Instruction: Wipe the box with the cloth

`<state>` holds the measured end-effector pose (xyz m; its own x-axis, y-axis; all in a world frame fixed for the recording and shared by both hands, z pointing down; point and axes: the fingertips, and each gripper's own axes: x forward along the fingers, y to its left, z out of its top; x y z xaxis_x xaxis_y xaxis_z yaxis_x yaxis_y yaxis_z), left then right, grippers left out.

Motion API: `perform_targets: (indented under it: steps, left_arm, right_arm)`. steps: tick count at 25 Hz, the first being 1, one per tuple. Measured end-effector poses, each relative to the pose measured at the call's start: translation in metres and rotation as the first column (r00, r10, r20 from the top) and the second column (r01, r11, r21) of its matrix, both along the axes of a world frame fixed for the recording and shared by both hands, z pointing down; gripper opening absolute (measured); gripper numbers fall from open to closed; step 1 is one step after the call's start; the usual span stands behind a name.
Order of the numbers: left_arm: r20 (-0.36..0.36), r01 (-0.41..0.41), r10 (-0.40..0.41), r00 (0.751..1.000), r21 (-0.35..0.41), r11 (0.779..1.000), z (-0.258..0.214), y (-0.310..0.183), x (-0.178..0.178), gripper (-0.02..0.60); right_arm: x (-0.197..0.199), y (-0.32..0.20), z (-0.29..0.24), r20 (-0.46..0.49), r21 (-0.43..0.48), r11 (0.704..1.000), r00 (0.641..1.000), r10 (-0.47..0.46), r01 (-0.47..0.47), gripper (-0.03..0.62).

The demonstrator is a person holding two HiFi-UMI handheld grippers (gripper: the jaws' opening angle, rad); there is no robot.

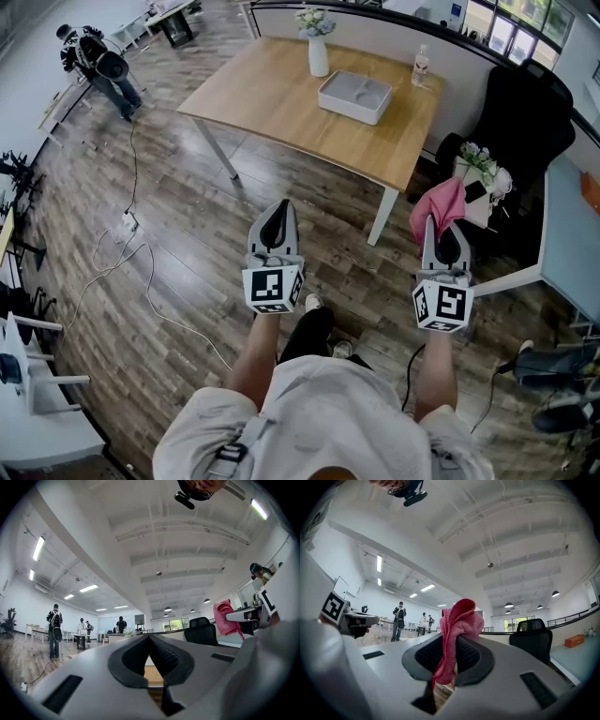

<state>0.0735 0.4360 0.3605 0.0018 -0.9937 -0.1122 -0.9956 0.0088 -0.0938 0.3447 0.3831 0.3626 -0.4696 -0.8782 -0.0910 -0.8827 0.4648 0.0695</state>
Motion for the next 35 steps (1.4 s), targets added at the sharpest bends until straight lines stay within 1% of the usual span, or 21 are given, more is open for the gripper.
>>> perform_targets:
  steps: [5, 10, 13, 20, 23, 27, 31, 35]
  left_arm:
    - [0.001, -0.004, 0.004, 1.000, -0.001, 1.000, 0.007, -0.018, -0.010, 0.014]
    - [-0.006, -0.012, 0.012, 1.000, -0.007, 1.000, 0.015, -0.055, -0.025, 0.014]
    - [-0.006, -0.022, 0.022, 1.000, -0.013, 1.000, 0.017, -0.081, -0.039, 0.014]
    - [-0.013, -0.029, 0.029, 0.999, -0.032, 0.999, 0.025, -0.138, -0.073, 0.014]
    - [-0.019, -0.034, 0.033, 0.999, -0.037, 0.999, 0.028, -0.157, -0.083, 0.014]
    - [-0.027, -0.039, 0.037, 0.999, -0.045, 0.998, 0.028, -0.180, -0.098, 0.014]
    - [-0.030, -0.042, 0.041, 0.999, -0.044, 0.998, 0.024, -0.199, -0.113, 0.014]
    - [-0.028, -0.054, 0.054, 0.998, -0.031, 0.998, 0.021, -0.217, -0.124, 0.014]
  right_arm:
    - [-0.012, -0.016, 0.005, -0.022, 0.001, 1.000, 1.000, -0.019, 0.019, 0.069]
    - [-0.024, -0.051, 0.014, -0.016, -0.012, 1.000, 1.000, 0.004, -0.004, 0.069]
    - [-0.039, -0.079, 0.015, -0.007, -0.024, 1.000, 1.000, 0.018, -0.018, 0.069]
    - [-0.073, -0.136, 0.023, -0.018, -0.048, 0.999, 1.000, 0.025, -0.026, 0.069]
    - [-0.082, -0.155, 0.027, -0.015, -0.060, 0.998, 0.999, 0.032, -0.033, 0.069]
    - [-0.100, -0.180, 0.027, 0.011, -0.085, 0.996, 0.999, 0.033, -0.032, 0.069]
    - [-0.122, -0.198, 0.022, 0.011, -0.080, 0.997, 1.000, 0.024, -0.023, 0.069]
    - [-0.132, -0.215, 0.019, 0.006, -0.074, 0.997, 0.999, 0.035, -0.034, 0.069]
